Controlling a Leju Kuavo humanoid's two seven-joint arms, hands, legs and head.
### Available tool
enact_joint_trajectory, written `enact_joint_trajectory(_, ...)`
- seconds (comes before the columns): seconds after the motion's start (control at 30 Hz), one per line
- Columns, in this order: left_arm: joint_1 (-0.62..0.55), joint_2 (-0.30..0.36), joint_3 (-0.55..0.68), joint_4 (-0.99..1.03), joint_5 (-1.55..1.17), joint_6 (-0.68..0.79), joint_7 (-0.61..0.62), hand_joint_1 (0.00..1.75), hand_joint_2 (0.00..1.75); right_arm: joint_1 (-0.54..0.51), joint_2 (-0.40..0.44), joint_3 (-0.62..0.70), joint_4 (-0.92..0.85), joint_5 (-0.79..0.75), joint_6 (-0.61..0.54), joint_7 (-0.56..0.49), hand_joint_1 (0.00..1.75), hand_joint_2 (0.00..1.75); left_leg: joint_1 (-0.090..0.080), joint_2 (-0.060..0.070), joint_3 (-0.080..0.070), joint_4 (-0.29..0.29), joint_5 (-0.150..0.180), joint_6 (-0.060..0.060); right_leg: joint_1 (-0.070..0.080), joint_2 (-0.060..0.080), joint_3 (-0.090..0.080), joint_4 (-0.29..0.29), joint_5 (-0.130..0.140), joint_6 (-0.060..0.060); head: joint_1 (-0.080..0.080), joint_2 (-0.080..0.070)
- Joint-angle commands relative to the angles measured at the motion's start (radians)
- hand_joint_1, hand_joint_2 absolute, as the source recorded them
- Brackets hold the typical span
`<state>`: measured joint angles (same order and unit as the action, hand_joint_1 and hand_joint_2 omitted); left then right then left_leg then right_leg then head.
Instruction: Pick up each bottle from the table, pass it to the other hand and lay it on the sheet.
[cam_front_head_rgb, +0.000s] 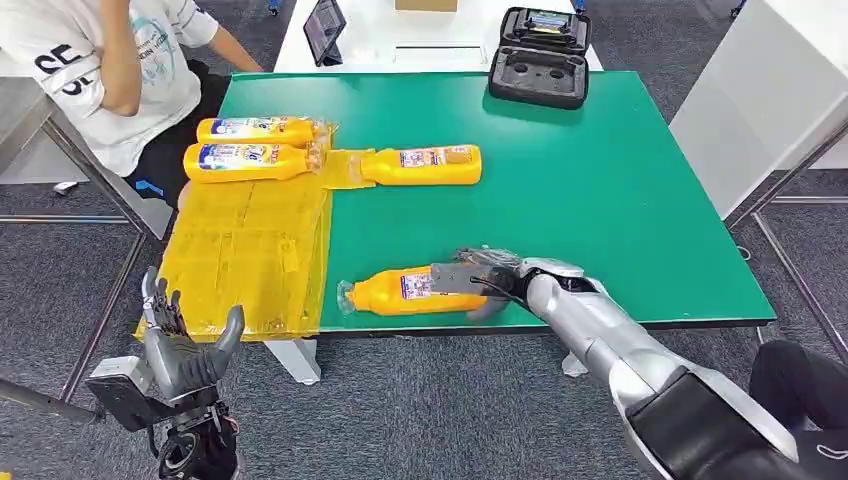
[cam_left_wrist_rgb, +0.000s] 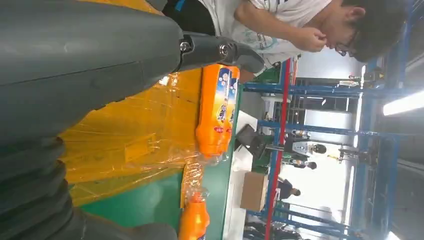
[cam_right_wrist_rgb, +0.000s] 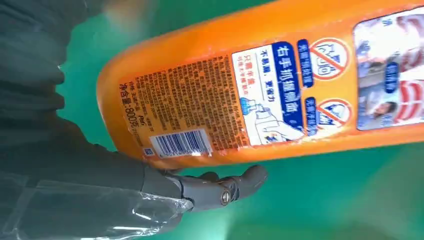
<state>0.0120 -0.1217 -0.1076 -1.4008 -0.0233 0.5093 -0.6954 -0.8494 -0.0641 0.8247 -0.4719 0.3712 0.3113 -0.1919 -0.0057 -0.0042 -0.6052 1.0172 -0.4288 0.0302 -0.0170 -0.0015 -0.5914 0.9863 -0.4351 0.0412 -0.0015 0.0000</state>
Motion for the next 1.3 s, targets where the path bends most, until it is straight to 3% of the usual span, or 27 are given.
enact_joint_trajectory(0.03,-0.028,0.02,-0.018,0.052,0.002,-0.004,0.003,0.0,1.75,-0.036,0.006,0.053,0.069,0.0,-0.004,0.003,0.0,1.75,0.001,0.0,0.001,-0.001,0.0,-0.001,0.001,-0.001,0.002,-0.001,0.0,-0.001,0.0,0.0)
enact_joint_trajectory(0.7,-0.022,0.019,-0.02,0.055,0.004,-0.013,0.01,0.0,1.75,-0.01,0.01,0.047,0.082,-0.017,-0.018,-0.002,0.03,1.75,0.001,0.0,0.003,-0.001,0.0,-0.002,0.001,-0.001,0.003,-0.001,0.0,-0.002,0.0,0.0)
enact_joint_trajectory(0.73,-0.019,0.019,-0.02,0.056,0.004,-0.013,0.01,0.0,1.75,-0.009,0.011,0.047,0.081,-0.017,-0.021,-0.002,0.21,1.75,0.001,-0.001,0.002,-0.001,0.0,-0.001,0.001,-0.001,0.002,-0.001,0.0,-0.001,0.0,0.0)
enact_joint_trajectory(0.8,-0.018,0.019,-0.021,0.058,0.004,-0.014,0.01,0.0,1.75,-0.008,0.014,0.046,0.084,-0.017,-0.025,0.002,1.38,1.75,0.001,0.0,0.003,-0.001,0.0,-0.001,0.001,0.0,0.003,-0.001,-0.001,-0.001,0.0,0.0)
enact_joint_trajectory(0.83,-0.014,0.019,-0.02,0.06,0.006,-0.016,0.012,0.0,1.75,-0.01,0.019,0.05,0.093,-0.012,-0.025,0.008,1.59,1.75,0.002,0.0,0.004,-0.001,-0.001,-0.002,0.002,-0.001,0.005,-0.002,-0.001,-0.002,0.0,0.0)
enact_joint_trajectory(0.97,-0.013,0.017,-0.023,0.063,0.008,-0.019,0.013,0.0,1.75,-0.003,0.022,0.048,0.105,-0.015,-0.024,0.005,1.61,1.75,0.002,0.0,0.005,-0.001,-0.001,-0.002,0.002,0.0,0.005,-0.002,-0.001,-0.002,0.0,0.0)
enact_joint_trajectory(1.1,-0.01,0.015,-0.024,0.065,0.008,-0.02,0.013,0.0,1.75,0.005,0.028,0.054,0.11,-0.009,-0.032,0.002,1.75,1.75,0.002,0.0,0.006,-0.002,-0.001,-0.003,0.002,0.0,0.006,-0.002,-0.001,-0.003,0.0,0.0)
enact_joint_trajectory(1.3,-0.009,0.014,-0.018,0.065,0.011,-0.02,0.015,0.0,1.75,-0.014,0.044,0.054,0.121,-0.006,-0.029,0.01,1.75,1.75,0.001,0.001,0.004,-0.001,-0.001,-0.002,0.001,0.001,0.004,-0.001,-0.001,-0.002,0.0,0.0)
